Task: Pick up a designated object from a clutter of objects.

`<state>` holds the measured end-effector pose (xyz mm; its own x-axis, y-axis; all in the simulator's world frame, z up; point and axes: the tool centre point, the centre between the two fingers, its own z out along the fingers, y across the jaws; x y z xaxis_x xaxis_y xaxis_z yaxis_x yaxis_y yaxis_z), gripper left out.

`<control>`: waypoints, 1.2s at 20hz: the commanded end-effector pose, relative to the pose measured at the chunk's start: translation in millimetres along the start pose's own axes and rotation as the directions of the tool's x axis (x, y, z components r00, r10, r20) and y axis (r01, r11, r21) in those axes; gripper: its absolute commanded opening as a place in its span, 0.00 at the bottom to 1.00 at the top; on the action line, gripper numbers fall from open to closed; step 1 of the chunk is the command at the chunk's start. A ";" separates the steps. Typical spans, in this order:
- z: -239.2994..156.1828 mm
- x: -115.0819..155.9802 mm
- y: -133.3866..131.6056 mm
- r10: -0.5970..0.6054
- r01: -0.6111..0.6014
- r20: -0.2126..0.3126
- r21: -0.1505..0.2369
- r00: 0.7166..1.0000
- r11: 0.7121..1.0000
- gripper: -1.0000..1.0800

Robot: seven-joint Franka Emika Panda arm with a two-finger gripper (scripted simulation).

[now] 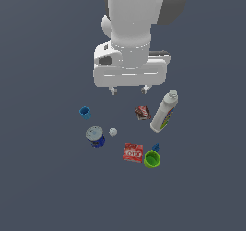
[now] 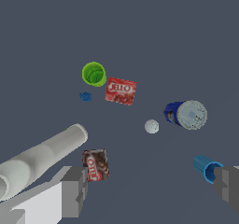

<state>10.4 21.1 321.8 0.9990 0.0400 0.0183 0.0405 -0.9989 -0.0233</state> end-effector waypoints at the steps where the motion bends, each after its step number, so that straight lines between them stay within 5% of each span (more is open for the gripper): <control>1: 0.0 0.0 0.0 0.000 0.000 0.000 0.000 1.000 1.000 0.96; 12: 1.7 6.8 -31.4 -0.062 0.063 -0.014 0.011 0.998 0.998 0.96; 24: 18.8 5.9 -7.4 -0.099 0.099 -0.012 0.002 0.995 0.995 0.96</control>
<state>16.4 34.7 307.6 0.9909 0.1300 0.0334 0.1309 -0.9911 -0.0257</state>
